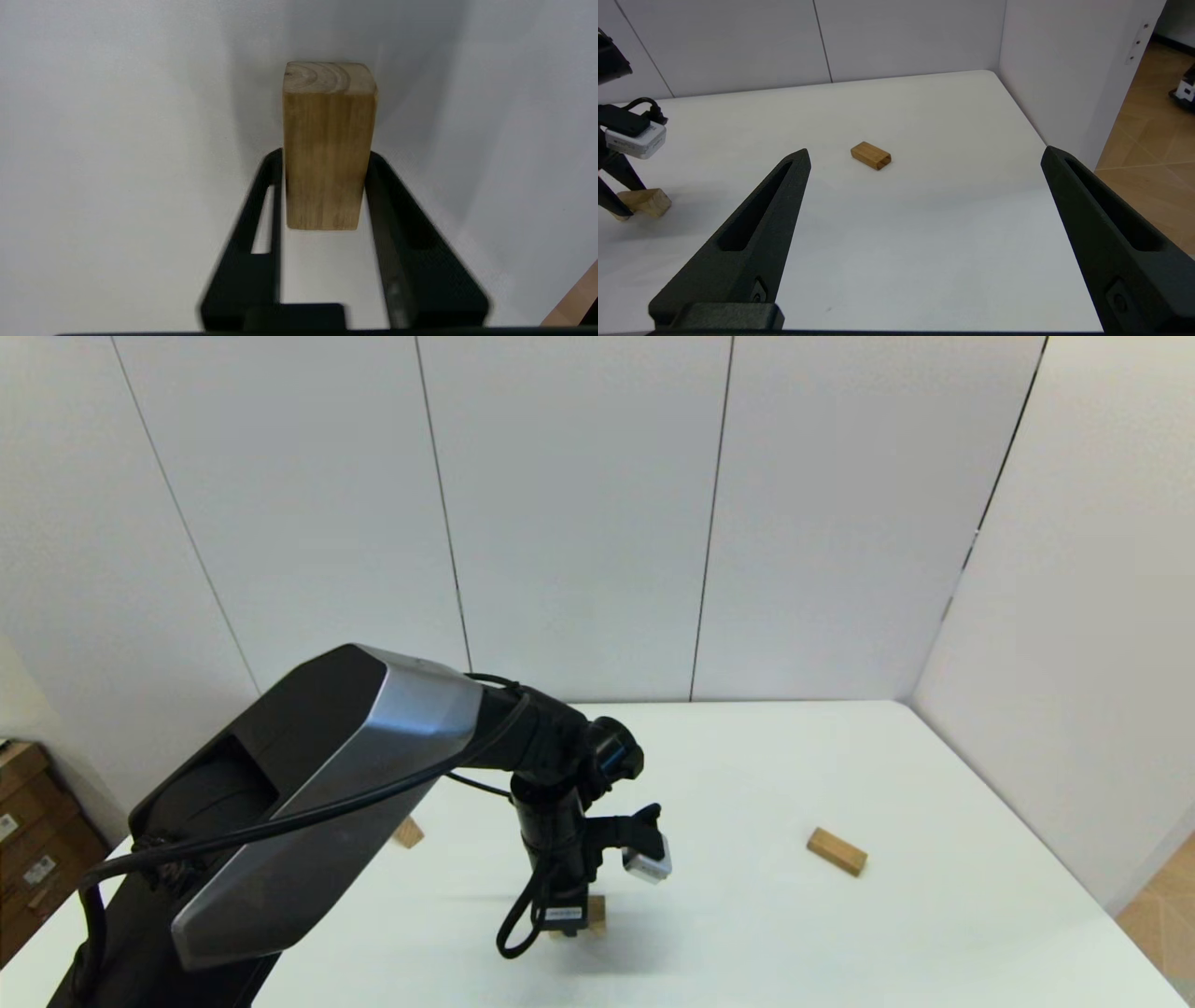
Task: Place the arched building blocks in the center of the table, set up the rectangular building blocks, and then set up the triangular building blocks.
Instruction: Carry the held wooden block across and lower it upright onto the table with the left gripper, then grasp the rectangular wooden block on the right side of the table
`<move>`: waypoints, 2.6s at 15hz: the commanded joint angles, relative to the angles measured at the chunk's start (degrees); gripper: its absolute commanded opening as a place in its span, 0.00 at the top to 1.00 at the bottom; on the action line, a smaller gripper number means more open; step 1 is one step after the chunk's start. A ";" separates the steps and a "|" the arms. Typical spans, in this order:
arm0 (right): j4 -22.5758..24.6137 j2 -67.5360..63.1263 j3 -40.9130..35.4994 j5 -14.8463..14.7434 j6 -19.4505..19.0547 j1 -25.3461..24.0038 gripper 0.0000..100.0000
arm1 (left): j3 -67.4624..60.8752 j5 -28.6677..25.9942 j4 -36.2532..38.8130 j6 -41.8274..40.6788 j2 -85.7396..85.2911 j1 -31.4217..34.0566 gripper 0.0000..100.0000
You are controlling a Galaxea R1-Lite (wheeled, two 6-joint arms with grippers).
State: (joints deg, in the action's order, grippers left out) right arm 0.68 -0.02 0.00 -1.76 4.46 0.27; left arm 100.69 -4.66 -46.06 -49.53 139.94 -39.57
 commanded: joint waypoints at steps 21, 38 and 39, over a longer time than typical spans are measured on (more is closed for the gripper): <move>0.02 0.02 0.00 0.00 0.11 0.00 0.00 | -19.31 20.21 0.97 36.17 -56.18 22.96 0.00; 0.02 0.02 0.00 0.00 0.02 0.00 0.00 | -75.65 19.77 49.75 36.70 -97.22 35.79 0.00; 0.02 0.02 0.00 0.00 0.02 0.00 0.00 | -79.34 19.69 54.23 37.14 -98.19 35.79 0.00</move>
State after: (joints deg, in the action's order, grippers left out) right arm 0.68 -0.02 0.00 -1.73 4.46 0.27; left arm 27.33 14.99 2.54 -12.81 45.70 -3.91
